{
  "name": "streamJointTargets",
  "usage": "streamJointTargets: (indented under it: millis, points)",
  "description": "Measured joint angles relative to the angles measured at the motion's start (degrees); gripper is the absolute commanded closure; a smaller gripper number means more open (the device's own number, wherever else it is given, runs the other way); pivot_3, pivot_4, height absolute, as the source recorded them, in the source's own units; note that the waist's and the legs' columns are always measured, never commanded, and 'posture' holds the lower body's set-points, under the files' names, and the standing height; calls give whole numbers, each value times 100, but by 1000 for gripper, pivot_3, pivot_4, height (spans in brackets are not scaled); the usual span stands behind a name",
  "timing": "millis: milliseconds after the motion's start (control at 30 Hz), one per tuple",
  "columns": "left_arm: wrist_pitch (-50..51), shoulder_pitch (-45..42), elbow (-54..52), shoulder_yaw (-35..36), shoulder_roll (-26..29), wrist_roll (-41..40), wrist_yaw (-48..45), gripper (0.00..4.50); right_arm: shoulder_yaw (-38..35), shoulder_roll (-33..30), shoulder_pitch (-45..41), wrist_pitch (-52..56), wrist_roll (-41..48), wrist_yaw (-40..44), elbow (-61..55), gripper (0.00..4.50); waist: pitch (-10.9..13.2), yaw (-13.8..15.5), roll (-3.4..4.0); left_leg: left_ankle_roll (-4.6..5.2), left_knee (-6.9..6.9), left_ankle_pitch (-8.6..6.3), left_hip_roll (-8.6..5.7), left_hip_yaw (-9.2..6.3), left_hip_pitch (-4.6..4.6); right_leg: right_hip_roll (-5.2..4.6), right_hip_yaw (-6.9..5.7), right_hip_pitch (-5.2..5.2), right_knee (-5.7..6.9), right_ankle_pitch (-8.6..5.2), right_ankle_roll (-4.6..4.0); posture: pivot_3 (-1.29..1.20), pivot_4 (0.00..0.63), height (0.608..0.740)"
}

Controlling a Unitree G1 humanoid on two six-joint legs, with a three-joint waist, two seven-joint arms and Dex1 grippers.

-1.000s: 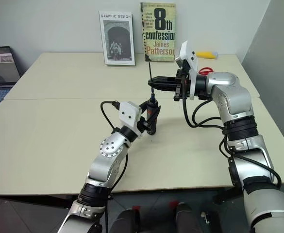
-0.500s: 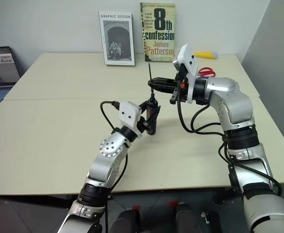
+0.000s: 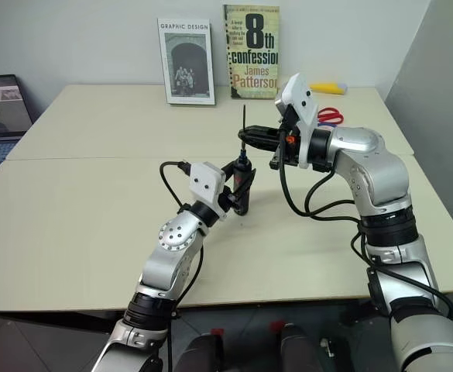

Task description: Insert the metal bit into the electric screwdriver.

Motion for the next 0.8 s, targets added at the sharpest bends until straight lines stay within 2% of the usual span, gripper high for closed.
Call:
streamJointTargets:
  millis: [367,467,667,800]
  points:
    - [-9,0,3,3,2,-4,-2,2857,24,94,-247,19,0,127,360,4500,0,-1,0,0,-1,0,0,0,-1,0,0,0,0,0,-1,0,150,740]
    - [-9,0,3,2,2,-3,-3,2857,81,72,-245,57,-38,153,370,3936,0,-1,0,0,-1,0,0,0,0,0,0,0,0,0,-1,0,150,740]
    - [-50,-1,2,0,1,-5,-13,2857,260,72,-132,218,-102,211,480,2456,1,0,0,0,-2,0,0,0,-10,0,-1,-8,-1,4,8,0,150,740]
    - [-57,-1,2,0,1,-5,-17,2857,244,81,-132,238,-96,228,481,2445,1,0,0,0,-6,0,0,0,-10,0,-2,-11,-1,4,7,0,150,740]
